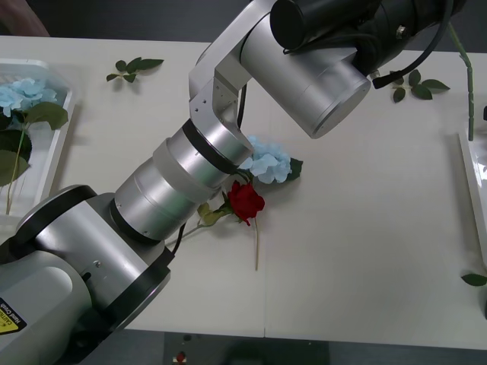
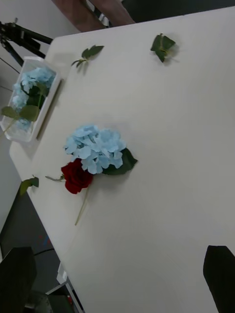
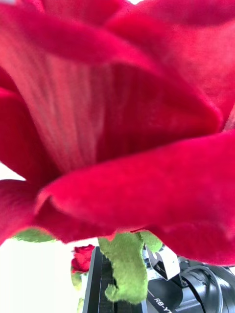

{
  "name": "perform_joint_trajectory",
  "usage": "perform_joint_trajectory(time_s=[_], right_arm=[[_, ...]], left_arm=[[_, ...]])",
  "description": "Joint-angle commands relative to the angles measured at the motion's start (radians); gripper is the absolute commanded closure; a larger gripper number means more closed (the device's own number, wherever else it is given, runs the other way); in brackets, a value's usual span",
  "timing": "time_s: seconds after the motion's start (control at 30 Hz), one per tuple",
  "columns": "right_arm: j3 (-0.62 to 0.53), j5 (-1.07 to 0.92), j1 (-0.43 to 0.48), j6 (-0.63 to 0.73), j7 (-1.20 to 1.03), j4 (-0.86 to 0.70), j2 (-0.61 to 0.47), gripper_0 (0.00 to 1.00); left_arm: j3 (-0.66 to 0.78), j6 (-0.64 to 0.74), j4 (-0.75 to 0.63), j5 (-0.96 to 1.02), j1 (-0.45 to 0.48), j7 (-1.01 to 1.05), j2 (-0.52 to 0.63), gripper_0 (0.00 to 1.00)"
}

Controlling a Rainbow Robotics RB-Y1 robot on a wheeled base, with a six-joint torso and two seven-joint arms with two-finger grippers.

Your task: Put the red flowers into the right box and the blue flowers into the left box

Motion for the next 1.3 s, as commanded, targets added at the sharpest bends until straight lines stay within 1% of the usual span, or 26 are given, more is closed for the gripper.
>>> perform_joint_trajectory(time_s=[0.03,0.23,0.4,0.77,0.93,1.17,1.2,1.23,1.27,1.3], right_arm=[[-0.01,-0.084,-0.019,0.036,-0.03,-0.031,-0.049,0.0],[-0.006,-0.215,-0.02,0.085,-0.056,-0.031,-0.049,0.0],[0.004,-0.282,-0.045,0.103,-0.082,-0.031,-0.034,0.0],[0.025,-0.287,-0.141,0.091,-0.175,-0.031,0.079,0.0],[0.065,-0.285,-0.178,0.05,-0.183,-0.031,0.118,0.0],[0.106,-0.285,-0.204,-0.005,-0.191,-0.031,0.173,0.0],[0.111,-0.284,-0.207,-0.01,-0.192,-0.031,0.179,0.09],[0.116,-0.284,-0.207,-0.014,-0.194,-0.031,0.181,0.29],[0.12,-0.285,-0.209,-0.017,-0.195,-0.031,0.185,0.56],[0.12,-0.284,-0.209,-0.021,-0.198,-0.031,0.187,0.75]], left_arm=[[0.006,-0.012,-0.017,0.0,-0.027,0.03,0.003,1.0],[0.006,-0.013,-0.017,0.0,-0.027,0.037,0.003,1.0],[0.005,-0.024,-0.019,0.008,-0.027,0.04,0.011,1.0],[0.003,-0.039,-0.017,0.031,-0.029,0.047,0.043,1.0],[0.005,-0.047,-0.017,0.045,-0.029,0.05,0.056,1.0],[0.005,-0.047,-0.017,0.045,-0.029,0.05,0.056,1.0],[0.005,-0.047,-0.017,0.045,-0.029,0.05,0.056,1.0],[0.005,-0.047,-0.017,0.045,-0.029,0.05,0.056,1.0],[0.005,-0.047,-0.017,0.045,-0.029,0.05,0.056,1.0],[0.005,-0.047,-0.017,0.045,-0.029,0.05,0.056,1.0]])
